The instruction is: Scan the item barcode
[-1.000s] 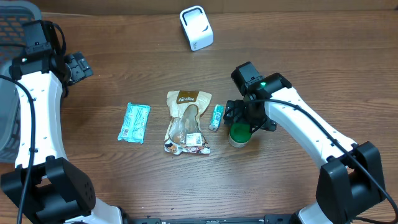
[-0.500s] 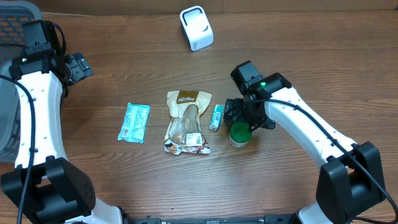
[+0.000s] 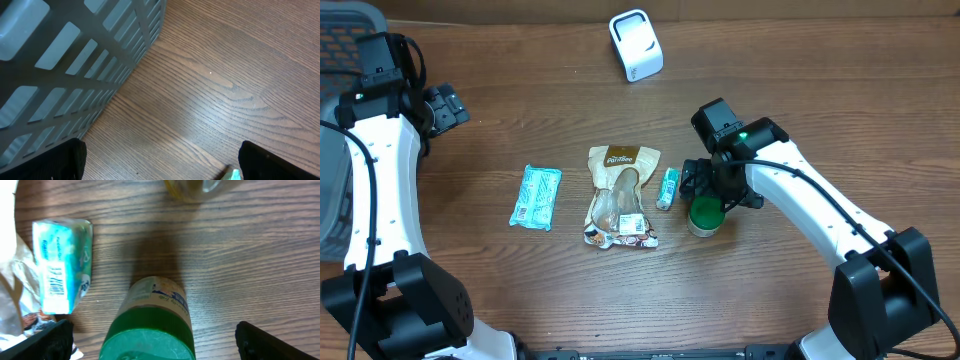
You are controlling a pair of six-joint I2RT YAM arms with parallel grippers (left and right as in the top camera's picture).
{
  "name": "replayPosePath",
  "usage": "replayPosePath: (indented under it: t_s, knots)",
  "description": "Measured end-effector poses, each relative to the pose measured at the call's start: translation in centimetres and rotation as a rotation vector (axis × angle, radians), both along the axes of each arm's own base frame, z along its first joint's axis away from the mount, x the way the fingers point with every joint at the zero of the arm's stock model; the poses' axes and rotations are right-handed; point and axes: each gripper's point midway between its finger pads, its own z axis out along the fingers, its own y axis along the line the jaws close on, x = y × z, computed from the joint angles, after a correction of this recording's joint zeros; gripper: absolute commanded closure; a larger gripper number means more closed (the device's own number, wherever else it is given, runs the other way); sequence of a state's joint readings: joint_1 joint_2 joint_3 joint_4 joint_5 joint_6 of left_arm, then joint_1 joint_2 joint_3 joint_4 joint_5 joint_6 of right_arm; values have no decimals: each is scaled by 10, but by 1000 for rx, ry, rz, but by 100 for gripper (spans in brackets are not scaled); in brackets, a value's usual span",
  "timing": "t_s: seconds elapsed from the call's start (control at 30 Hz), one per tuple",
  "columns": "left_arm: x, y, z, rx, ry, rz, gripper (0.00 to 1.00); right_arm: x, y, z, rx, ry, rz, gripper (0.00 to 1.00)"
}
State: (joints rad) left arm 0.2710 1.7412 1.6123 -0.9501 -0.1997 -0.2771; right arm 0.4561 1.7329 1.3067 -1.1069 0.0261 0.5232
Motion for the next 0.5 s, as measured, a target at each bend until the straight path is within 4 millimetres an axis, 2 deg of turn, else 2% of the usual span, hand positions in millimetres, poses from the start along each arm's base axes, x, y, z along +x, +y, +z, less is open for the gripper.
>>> replayPosePath:
  t_s: [0.33, 0.5]
  knots:
    - [0, 0, 0, 0, 0, 0, 1, -20, -2, -42, 23, 45, 4, 1]
    - [0, 0, 0, 0, 0, 0, 0, -26, -3, -48, 28, 63, 5, 14]
